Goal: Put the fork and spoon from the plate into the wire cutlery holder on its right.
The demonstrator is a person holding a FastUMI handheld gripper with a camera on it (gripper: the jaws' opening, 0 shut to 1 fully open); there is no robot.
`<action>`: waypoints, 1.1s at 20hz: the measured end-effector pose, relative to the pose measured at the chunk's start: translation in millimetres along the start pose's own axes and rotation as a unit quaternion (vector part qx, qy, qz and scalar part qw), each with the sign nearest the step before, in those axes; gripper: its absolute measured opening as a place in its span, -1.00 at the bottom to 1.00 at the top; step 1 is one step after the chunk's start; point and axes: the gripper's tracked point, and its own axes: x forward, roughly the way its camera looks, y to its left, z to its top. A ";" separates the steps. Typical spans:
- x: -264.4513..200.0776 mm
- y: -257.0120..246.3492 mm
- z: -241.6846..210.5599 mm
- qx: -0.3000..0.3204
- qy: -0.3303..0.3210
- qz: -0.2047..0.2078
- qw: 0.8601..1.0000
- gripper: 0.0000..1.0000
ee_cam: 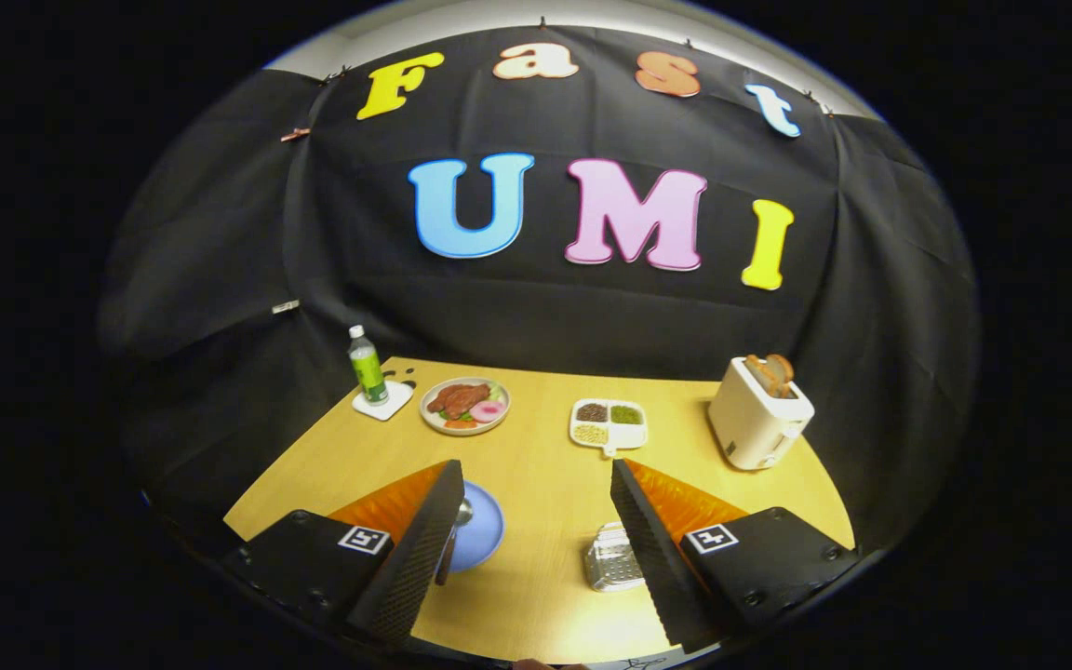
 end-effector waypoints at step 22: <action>138.8 102.1 -195.7 -0.045 0.287 0.097 0.952 0.61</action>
